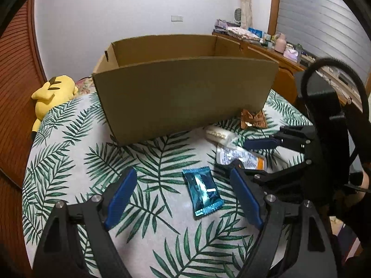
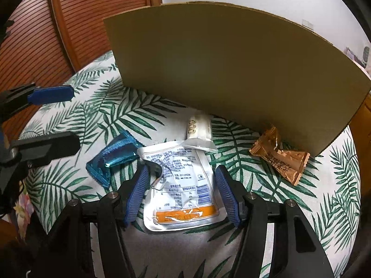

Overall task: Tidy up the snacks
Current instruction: 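Move both grippers back to the snacks on the bed, then grasp the teal wrapper with the left gripper while the right gripper grasps the white orange-striped pouch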

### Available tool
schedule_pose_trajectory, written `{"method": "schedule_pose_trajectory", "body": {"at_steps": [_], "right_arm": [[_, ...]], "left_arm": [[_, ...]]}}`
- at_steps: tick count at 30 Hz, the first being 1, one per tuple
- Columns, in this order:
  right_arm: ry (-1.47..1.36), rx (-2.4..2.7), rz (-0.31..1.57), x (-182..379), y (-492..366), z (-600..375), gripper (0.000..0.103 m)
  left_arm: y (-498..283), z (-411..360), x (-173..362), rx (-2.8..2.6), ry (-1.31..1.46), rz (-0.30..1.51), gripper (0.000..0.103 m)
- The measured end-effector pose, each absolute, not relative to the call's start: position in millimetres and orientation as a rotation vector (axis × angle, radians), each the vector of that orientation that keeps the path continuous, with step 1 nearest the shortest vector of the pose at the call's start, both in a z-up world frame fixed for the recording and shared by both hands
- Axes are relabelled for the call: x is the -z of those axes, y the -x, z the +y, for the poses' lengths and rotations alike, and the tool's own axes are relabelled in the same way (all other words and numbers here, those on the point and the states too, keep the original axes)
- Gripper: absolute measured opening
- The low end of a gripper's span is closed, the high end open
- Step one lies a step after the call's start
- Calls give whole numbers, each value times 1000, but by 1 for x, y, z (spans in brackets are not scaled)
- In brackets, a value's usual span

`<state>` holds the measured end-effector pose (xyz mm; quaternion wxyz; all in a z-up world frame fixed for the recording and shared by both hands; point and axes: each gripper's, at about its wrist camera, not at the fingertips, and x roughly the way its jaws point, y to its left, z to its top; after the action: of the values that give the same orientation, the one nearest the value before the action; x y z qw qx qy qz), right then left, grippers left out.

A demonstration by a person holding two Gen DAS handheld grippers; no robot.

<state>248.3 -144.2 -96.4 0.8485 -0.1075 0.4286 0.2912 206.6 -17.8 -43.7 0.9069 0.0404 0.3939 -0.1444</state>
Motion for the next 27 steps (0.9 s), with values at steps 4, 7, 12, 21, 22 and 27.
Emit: {"method": "schedule_pose_trajectory", "body": {"at_steps": [4, 7, 12, 21, 22, 27], "right_arm": [[215, -634, 909, 96, -245, -150, 55], [241, -640, 891, 93, -237, -151, 39], [276, -605, 859, 92, -225, -156, 34], [138, -612, 820, 81, -224, -177, 19], [143, -604, 807, 77, -223, -177, 18], [125, -597, 794, 70, -221, -185, 17]], "left_arm": [[-206, -24, 50, 306, -107, 835, 83], [-208, -27, 55, 308, -115, 851, 83], [-211, -32, 62, 313, -105, 874, 83], [-218, -39, 71, 299, -135, 897, 83], [-219, -40, 73, 295, -141, 900, 83], [-220, -43, 79, 294, -153, 917, 81]]}}
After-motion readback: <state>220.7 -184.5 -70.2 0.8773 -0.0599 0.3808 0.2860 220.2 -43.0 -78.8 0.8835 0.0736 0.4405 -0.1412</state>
